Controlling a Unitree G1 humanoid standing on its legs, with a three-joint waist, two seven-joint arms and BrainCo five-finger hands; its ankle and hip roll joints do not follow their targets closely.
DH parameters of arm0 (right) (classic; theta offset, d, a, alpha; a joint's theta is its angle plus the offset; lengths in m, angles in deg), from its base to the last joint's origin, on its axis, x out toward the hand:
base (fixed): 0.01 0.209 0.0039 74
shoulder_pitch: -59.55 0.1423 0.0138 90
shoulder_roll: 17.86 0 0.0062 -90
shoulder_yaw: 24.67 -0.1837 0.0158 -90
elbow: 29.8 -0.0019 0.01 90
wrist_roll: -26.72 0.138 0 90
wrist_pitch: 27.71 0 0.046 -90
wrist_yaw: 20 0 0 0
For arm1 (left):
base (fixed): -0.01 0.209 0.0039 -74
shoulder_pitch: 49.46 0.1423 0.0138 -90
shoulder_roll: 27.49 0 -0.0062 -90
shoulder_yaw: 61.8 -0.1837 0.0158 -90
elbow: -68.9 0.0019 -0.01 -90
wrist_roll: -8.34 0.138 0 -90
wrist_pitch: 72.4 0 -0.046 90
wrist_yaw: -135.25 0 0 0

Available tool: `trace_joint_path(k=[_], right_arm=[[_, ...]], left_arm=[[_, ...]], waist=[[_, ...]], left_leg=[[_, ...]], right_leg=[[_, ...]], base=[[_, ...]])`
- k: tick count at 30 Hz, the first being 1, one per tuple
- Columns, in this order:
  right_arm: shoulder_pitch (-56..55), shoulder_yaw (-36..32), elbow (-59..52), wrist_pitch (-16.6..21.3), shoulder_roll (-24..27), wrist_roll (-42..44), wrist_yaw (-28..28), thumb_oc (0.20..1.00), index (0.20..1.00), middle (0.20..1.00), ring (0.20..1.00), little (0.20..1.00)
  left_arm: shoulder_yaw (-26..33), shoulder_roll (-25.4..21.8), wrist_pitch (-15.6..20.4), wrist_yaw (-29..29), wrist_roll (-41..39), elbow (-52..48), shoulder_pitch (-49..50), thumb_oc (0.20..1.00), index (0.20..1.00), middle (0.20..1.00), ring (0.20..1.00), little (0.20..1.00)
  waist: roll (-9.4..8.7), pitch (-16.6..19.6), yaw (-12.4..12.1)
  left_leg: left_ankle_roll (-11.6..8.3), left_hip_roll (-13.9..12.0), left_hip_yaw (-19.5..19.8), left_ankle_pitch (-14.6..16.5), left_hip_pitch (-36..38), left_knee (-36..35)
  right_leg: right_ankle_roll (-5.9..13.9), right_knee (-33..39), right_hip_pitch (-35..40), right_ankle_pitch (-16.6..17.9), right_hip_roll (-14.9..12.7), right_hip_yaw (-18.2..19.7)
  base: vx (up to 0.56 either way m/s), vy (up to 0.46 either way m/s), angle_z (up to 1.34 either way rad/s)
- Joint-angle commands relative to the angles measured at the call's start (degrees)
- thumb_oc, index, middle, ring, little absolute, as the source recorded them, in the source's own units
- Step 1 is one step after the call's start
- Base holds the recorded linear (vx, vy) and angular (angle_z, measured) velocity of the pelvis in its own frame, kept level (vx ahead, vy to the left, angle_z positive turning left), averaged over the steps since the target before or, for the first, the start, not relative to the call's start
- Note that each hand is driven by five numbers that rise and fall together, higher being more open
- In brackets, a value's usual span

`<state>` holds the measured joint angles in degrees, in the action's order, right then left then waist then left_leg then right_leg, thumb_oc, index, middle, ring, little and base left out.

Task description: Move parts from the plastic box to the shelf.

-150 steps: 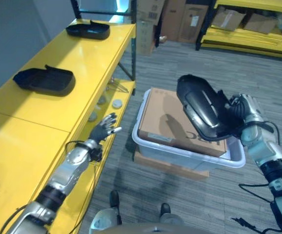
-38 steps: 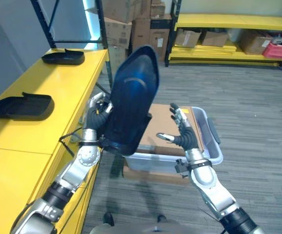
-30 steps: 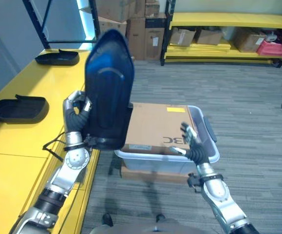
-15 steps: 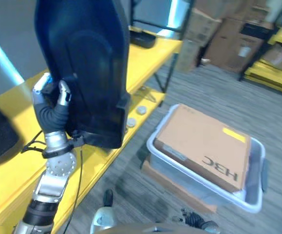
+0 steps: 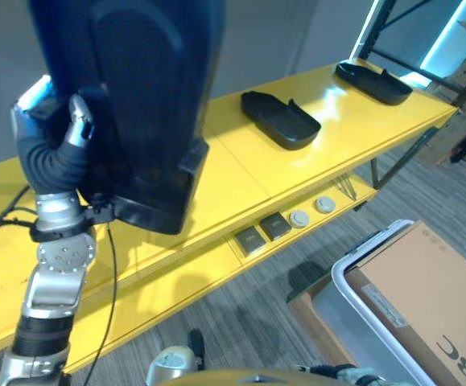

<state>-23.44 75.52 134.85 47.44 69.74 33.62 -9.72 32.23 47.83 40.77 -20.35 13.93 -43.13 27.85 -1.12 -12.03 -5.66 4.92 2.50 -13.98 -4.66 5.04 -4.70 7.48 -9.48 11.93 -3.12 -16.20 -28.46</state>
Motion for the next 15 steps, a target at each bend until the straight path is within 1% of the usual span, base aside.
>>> trace_joint_path(k=[1, 2, 3, 4, 5, 6, 7, 8, 9, 10, 11, 12, 13, 14, 15], right_arm=[[-0.9, 1.3, -0.1, 0.7, 1.2, 0.8, -0.7, 1.0, 1.0, 1.0, 1.0, 1.0], [-1.3, 1.8, -0.3, 1.1, 0.9, 2.6, -0.5, 1.0, 1.0, 1.0, 1.0, 1.0], [-1.8, 3.4, -0.7, 2.5, 0.3, 6.3, -0.7, 1.0, 1.0, 1.0, 1.0, 1.0], [-1.9, 3.7, -1.1, 2.9, 0.5, 7.4, -0.8, 1.0, 1.0, 1.0, 1.0, 1.0], [-1.4, 3.9, -1.5, 2.4, 0.4, 6.9, -0.5, 1.0, 1.0, 1.0, 1.0, 1.0], [-1.1, 4.0, -1.7, 2.1, 0.4, 6.5, -0.1, 1.0, 1.0, 1.0, 1.0, 1.0], [-0.7, 4.3, -1.8, 1.7, 0.5, 5.4, 0.5, 1.0, 1.0, 1.0, 1.0, 1.0], [-0.5, 4.8, -1.8, 1.2, 0.6, 3.7, 1.5, 1.0, 1.0, 1.0, 1.0, 1.0], [-0.2, 5.8, -1.4, 0.4, 0.4, -1.2, 3.2, 1.0, 1.0, 1.0, 1.0, 1.0], [-0.2, 6.5, -1.0, 0.3, 0.3, -3.4, 4.1, 1.0, 1.0, 1.0, 1.0, 1.0], [-0.6, 7.5, -0.9, 0.7, 0.1, -4.6, 4.3, 1.0, 1.0, 1.0, 1.0, 1.0], [-0.8, 7.3, -1.0, 0.3, -0.1, -4.4, 3.9, 1.0, 1.0, 1.0, 1.0, 1.0], [-0.9, 7.1, -1.0, -0.4, 0.0, -3.9, 3.6, 1.0, 1.0, 1.0, 1.0, 1.0], [-1.1, 7.1, -1.0, -0.9, 0.3, -3.2, 3.0, 1.0, 1.0, 1.0, 1.0, 1.0], [-1.1, 7.2, -1.0, -1.2, 0.5, -3.1, 2.7, 1.0, 1.0, 1.0, 1.0, 1.0]], left_arm=[[-2.9, 1.5, 1.3, 0.1, -4.5, -1.3, -2.4, 0.2, 0.2, 0.2, 0.2, 0.2], [-4.9, 1.9, 2.7, -0.4, -5.9, 0.0, -3.2, 0.2, 0.2, 0.2, 0.2, 0.2], [-7.9, 3.1, 4.4, -1.4, -8.5, 2.0, -4.8, 0.2, 0.2, 0.2, 0.2, 0.2], [-8.7, 3.6, 4.6, -1.9, -9.0, 1.9, -4.8, 0.2, 0.2, 0.2, 0.2, 0.2], [-9.0, 3.9, 3.7, -2.0, -9.6, 2.0, -4.6, 0.2, 0.2, 0.2, 0.2, 0.2], [-8.9, 4.0, 3.4, -2.1, -10.0, 1.9, -4.5, 0.2, 0.2, 0.2, 0.2, 0.2], [-8.9, 4.2, 2.6, -2.1, -10.7, 1.9, -4.3, 0.2, 0.2, 0.2, 0.2, 0.2], [-8.6, 4.5, 1.8, -2.2, -11.2, 1.8, -3.9, 0.2, 0.2, 0.2, 0.2, 0.2], [-8.6, 4.4, 0.6, -2.1, -11.9, 2.6, -3.2, 0.2, 0.2, 0.2, 0.2, 0.2], [-8.5, 4.4, 0.3, -2.2, -12.3, 2.8, -2.7, 0.2, 0.2, 0.2, 0.2, 0.2], [-8.7, 5.0, -0.5, -3.4, -12.7, 3.0, -1.6, 0.2, 0.2, 0.2, 0.2, 0.2], [-9.2, 5.3, -0.2, -4.4, -13.1, 3.2, -0.9, 0.2, 0.2, 0.2, 0.2, 0.2], [-9.5, 5.7, 0.0, -5.5, -13.8, 3.0, -0.3, 0.2, 0.2, 0.2, 0.2, 0.2], [-9.9, 6.2, 0.6, -6.1, -14.1, 3.1, 0.4, 0.2, 0.2, 0.2, 0.2, 0.2], [-10.1, 6.4, 0.5, -5.7, -13.9, 3.2, 0.8, 0.2, 0.2, 0.2, 0.2, 0.2]], waist=[[2.67, 2.5, 1.6], [2.54, 2.6, 3.1], [2.22, 3.5, 5.4], [1.96, 3.7, 6.1], [1.72, 4.1, 6.2], [1.59, 4.2, 6.1], [1.43, 4.3, 5.9], [1.31, 4.4, 5.6], [0.94, 4.6, 4.9], [0.75, 4.5, 4.6], [0.51, 3.9, 4.3], [0.39, 3.4, 4.3], [0.18, 2.8, 4.4], [0.01, 2.2, 4.3], [-0.04, 2.0, 4.3]], left_leg=[[-3.14, -1.5, 7.9, 5.7, 3.7, -0.3], [-2.64, -0.3, 11.7, 5.2, 3.0, -0.3], [-2.28, 2.3, 18.0, 4.0, 1.5, -0.3], [-1.95, 3.6, 20.6, 3.4, 1.1, -0.3], [-1.91, 4.4, 21.5, 3.6, 0.9, -0.3], [-1.95, 4.6, 21.7, 3.0, 0.4, -0.3], [-2.0, 4.8, 22.1, 2.9, 0.2, -0.3], [-2.09, 5.0, 22.6, 2.8, -0.1, -0.3], [-2.07, 5.2, 23.1, 3.0, 0.1, -0.3], [-2.03, 5.1, 22.7, 3.3, 0.3, -0.3], [-2.19, 4.7, 19.3, 4.0, 0.1, 1.0], [-2.74, 3.6, 14.9, 4.7, -0.1, 2.3], [-3.36, 2.4, 11.7, 5.3, -0.6, 4.2], [-3.93, 1.3, 9.5, 5.6, -1.3, 5.6], [-4.16, 0.8, 8.8, 5.7, -1.6, 6.1]], right_leg=[[-2.78, 2.5, -5.1, 1.4, 8.9, 7.2], [-3.57, 2.9, -5.8, 1.0, 12.0, 12.4], [-4.49, 4.6, -7.4, 2.3, 16.5, 20.3], [-4.78, 5.5, -8.6, 3.6, 18.3, 23.4], [-4.94, 5.8, -8.5, 3.5, 19.1, 24.4], [-4.98, 6.2, -8.8, 4.2, 19.2, 24.5], [-5.05, 6.7, -8.7, 4.4, 19.3, 24.8], [-5.18, 7.4, -8.5, 4.5, 19.4, 24.9], [-5.08, 8.1, -8.4, 4.7, 19.5, 25.6], [-5.1, 8.5, -8.2, 4.7, 19.4, 25.6], [-5.24, 9.2, -7.4, 4.6, 18.6, 23.9], [-5.19, 9.3, -6.7, 4.2, 17.6, 21.4], [-5.16, 9.3, -6.1, 4.2, 16.7, 19.6], [-5.17, 9.1, -6.0, 4.2, 15.9, 18.2], [-5.19, 8.9, -5.9, 4.2, 15.5, 17.5]], base=[[-0.04, 0.106, 0.85], [-0.02, 0.174, 1.25], [0.04, 0.146, 1.99], [0.07, 0.116, 2.64], [0.02, 0.041, 2.81], [0.02, 0.008, 2.2], [-0.03, -0.015, 1.37], [0.02, -0.026, 0.9], [0.03, -0.024, 0.57], [0.05, -0.004, 0.31], [0.06, 0.04, 0.11], [0.03, 0.077, 0.24], [-0.01, 0.117, 0.72], [-0.05, 0.127, 1.03], [-0.06, 0.22, 1.29]])
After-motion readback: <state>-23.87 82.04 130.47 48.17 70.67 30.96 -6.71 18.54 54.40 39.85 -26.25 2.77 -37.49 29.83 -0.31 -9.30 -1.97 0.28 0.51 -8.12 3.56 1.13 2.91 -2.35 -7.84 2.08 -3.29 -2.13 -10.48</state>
